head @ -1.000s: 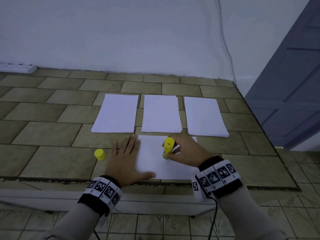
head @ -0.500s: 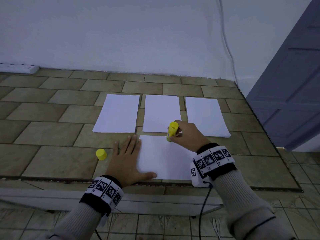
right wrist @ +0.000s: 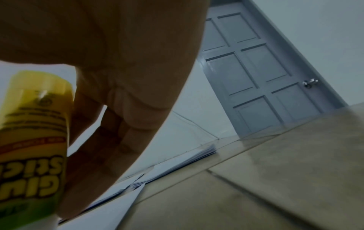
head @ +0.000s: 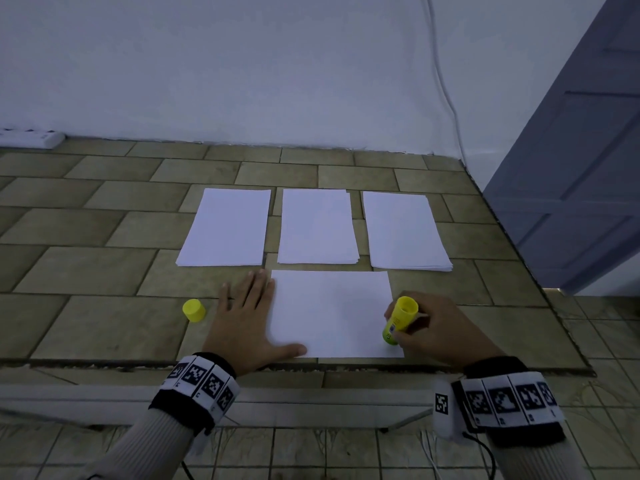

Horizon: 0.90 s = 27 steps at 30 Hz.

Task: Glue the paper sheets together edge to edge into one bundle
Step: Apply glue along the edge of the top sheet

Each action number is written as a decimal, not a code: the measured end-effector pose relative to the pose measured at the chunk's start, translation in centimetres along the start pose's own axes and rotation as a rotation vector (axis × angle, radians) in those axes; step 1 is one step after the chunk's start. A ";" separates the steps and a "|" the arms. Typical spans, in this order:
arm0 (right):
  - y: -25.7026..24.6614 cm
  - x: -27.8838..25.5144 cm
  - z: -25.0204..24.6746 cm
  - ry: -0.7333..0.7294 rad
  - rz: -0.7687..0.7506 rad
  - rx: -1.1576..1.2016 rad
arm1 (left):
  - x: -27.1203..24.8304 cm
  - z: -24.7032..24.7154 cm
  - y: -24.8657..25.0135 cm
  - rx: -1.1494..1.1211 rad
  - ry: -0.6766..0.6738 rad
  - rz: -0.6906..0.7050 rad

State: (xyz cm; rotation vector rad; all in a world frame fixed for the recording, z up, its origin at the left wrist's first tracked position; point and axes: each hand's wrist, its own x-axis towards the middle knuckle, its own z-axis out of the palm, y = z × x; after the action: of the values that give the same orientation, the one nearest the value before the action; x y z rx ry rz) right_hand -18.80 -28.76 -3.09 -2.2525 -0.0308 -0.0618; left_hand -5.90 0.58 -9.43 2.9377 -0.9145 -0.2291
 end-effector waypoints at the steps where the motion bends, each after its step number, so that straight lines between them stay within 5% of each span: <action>1: 0.0 -0.1 0.0 -0.003 -0.007 -0.003 | 0.0 0.0 0.0 -0.001 0.005 0.001; 27: 1.0 9.1 -0.9 0.177 0.119 -0.238 | 0.1 -0.2 0.1 0.015 -0.050 -0.014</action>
State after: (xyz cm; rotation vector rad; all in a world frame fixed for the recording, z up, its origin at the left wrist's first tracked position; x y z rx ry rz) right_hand -9.72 -30.06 -2.76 -2.4721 0.2162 -0.2100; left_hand -5.85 0.47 -9.28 2.9657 -0.9052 -0.2997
